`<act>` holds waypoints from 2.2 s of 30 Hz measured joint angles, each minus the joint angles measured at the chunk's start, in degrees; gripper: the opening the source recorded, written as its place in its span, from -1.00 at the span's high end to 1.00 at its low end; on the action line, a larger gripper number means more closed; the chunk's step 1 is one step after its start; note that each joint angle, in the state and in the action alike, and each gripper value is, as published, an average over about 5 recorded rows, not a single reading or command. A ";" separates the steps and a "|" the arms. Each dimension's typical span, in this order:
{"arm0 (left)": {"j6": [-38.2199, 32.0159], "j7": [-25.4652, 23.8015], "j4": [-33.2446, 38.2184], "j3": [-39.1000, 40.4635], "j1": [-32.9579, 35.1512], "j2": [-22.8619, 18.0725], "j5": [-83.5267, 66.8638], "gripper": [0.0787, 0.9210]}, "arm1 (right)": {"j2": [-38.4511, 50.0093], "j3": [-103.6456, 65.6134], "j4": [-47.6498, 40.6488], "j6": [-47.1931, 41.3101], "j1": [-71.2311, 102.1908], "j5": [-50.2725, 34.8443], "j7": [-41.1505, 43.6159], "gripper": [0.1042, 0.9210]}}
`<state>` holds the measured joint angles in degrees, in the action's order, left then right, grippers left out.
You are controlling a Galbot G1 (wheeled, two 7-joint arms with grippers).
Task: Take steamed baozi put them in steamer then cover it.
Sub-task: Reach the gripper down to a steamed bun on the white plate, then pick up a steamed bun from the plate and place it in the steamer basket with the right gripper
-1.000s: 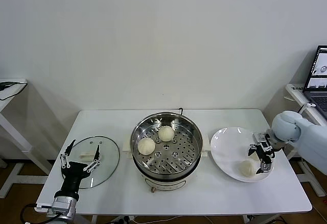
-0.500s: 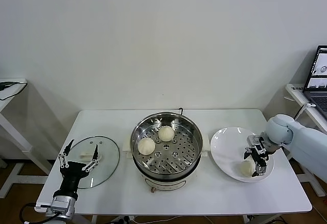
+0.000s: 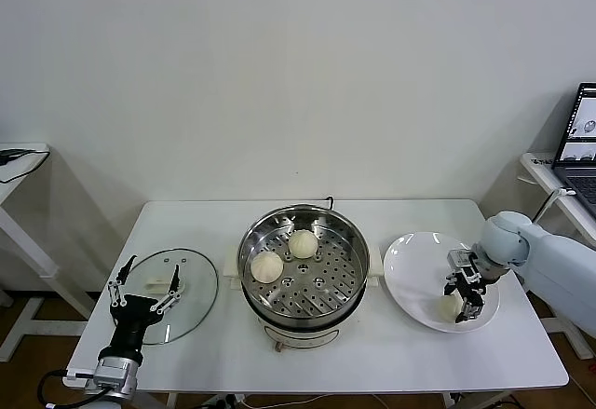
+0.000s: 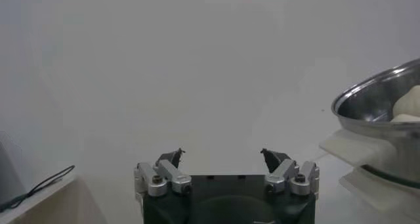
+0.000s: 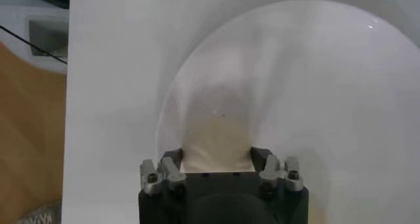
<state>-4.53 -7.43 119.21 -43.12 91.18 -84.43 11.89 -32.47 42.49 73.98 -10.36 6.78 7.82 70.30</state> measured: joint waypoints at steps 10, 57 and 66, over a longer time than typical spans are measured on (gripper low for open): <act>0.11 0.02 0.15 0.30 0.04 -0.02 0.00 -0.77 | 1.74 0.52 1.57 0.04 -2.03 -2.13 1.03 -0.36; 0.47 -0.29 -0.54 -0.54 -0.38 0.62 0.02 -0.77 | -23.00 31.85 22.64 26.66 -49.09 -4.56 -4.28 -0.24; 0.33 -0.44 -1.63 -1.24 -0.91 0.82 -0.14 -0.77 | -27.54 33.36 24.14 28.92 -46.40 -2.02 -5.66 -0.24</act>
<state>-4.20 -7.87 117.58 -44.37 90.27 -83.61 11.75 -60.01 75.85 98.11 18.56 -39.62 5.80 64.64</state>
